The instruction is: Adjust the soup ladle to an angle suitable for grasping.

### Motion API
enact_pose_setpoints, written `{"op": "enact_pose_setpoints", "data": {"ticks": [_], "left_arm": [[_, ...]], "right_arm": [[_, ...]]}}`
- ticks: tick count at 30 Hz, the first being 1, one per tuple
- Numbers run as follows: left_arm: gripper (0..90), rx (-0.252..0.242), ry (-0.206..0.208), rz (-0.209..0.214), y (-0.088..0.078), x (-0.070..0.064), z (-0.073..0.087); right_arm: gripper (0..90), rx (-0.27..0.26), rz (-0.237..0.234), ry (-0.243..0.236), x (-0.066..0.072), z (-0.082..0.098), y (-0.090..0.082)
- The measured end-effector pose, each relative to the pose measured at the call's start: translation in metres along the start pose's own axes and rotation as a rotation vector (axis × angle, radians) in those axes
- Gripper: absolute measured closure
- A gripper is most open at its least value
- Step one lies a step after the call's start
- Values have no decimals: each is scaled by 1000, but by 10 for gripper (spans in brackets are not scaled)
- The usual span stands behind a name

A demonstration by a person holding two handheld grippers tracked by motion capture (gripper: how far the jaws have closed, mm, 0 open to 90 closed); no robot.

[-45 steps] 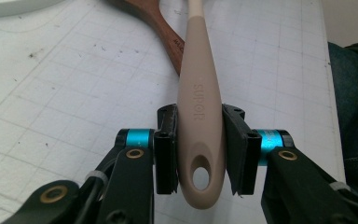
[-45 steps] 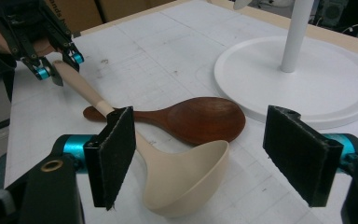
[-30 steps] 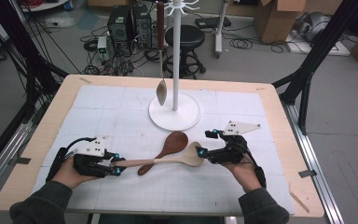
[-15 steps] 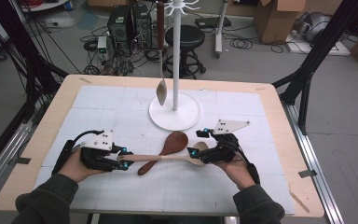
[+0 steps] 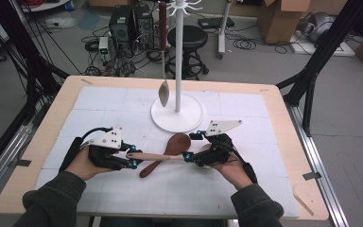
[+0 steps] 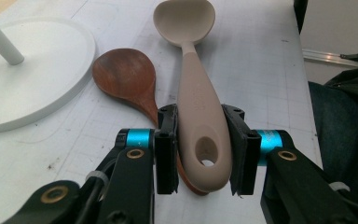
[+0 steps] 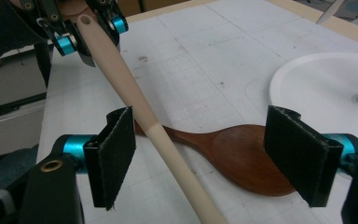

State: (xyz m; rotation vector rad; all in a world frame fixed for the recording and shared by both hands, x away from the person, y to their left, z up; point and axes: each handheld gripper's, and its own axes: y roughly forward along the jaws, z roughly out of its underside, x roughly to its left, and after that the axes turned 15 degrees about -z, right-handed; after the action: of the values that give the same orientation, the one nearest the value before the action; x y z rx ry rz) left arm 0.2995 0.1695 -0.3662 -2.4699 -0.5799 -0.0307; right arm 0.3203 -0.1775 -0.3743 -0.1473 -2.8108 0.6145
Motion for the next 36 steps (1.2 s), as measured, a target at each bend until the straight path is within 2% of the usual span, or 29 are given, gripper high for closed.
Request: {"op": "enact_pose_setpoints", "data": {"ticks": [9,16,22,29,32,36], "left_arm": [[679,-15,9,-3,1,-1,-12],[679,-25,19,-3,1,-1,-18],[679,-28,20,-7,0,-2,-19],[679,-36,31,-10,0,-4,-21],[678,-38,32,-10,0,-4,-22],[677,-36,26,-9,-1,-3,-22]], "right_arm": [[255,32,-32,-6,-1,-2,10],[301,80,-85,-6,-1,-4,23],[390,130,-126,4,-4,-4,34],[516,178,-171,38,-5,-4,45],[606,184,-183,45,-6,-4,47],[623,184,-178,41,-5,-5,46]]}}
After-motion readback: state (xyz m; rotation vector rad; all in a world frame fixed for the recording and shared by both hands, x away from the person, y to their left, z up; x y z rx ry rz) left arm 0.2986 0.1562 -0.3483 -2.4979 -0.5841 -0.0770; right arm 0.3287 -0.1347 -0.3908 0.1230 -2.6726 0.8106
